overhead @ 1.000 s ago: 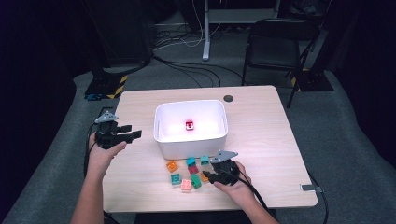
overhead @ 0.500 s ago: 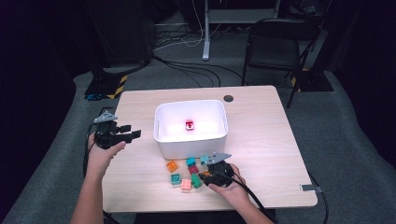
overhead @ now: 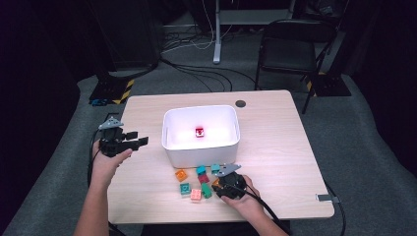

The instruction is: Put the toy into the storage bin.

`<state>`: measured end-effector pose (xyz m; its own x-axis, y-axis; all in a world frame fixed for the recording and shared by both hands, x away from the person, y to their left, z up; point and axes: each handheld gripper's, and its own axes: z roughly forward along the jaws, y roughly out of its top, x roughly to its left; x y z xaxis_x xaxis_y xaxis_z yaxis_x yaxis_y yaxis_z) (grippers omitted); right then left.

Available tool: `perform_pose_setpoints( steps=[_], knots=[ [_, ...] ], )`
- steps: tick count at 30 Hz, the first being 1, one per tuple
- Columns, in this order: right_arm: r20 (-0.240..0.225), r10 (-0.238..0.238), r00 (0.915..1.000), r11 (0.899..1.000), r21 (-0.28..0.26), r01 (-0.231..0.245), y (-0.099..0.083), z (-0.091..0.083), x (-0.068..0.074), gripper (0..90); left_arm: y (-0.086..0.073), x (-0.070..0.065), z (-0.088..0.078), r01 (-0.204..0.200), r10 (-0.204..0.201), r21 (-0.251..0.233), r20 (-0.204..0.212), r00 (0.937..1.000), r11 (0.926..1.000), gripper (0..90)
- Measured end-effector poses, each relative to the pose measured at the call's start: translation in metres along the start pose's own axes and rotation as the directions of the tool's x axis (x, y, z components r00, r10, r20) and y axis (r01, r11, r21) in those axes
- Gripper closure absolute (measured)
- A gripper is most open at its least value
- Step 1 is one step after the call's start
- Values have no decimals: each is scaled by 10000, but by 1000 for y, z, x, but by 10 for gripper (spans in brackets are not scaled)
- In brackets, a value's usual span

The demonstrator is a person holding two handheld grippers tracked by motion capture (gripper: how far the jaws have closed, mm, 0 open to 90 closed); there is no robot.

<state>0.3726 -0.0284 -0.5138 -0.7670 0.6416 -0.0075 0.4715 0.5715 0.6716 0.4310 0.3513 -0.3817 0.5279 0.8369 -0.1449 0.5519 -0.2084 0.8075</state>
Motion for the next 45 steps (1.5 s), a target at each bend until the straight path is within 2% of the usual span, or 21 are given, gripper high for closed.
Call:
perform_pose_setpoints(
  steps=[5,14,26,32,42,45],
  knots=[
    [-143,38,9999,9999,139,-36,0,-3,-3,581,0,0,0,54,-54,-93,-44,10000,9999,415],
    [-508,-32,9987,10000,2,32,9,-17,-6,583,0,0,-1,48,-48,-40,-34,10000,10000,415],
    [-1055,-118,9944,9997,-245,93,29,-46,-13,583,0,0,1,11,-10,46,-24,10000,10000,416],
    [-1208,-210,9925,9997,-147,193,40,-58,-18,583,0,0,0,15,-15,12,-24,10000,10000,415],
    [-1560,-238,9875,9989,-438,172,62,-82,-24,584,0,0,0,77,-77,-55,-35,10000,10000,415],
    [-1560,-391,9870,9981,-538,310,69,-89,-25,584,0,1,0,55,-55,-43,-21,10000,10000,415]
  ],
)
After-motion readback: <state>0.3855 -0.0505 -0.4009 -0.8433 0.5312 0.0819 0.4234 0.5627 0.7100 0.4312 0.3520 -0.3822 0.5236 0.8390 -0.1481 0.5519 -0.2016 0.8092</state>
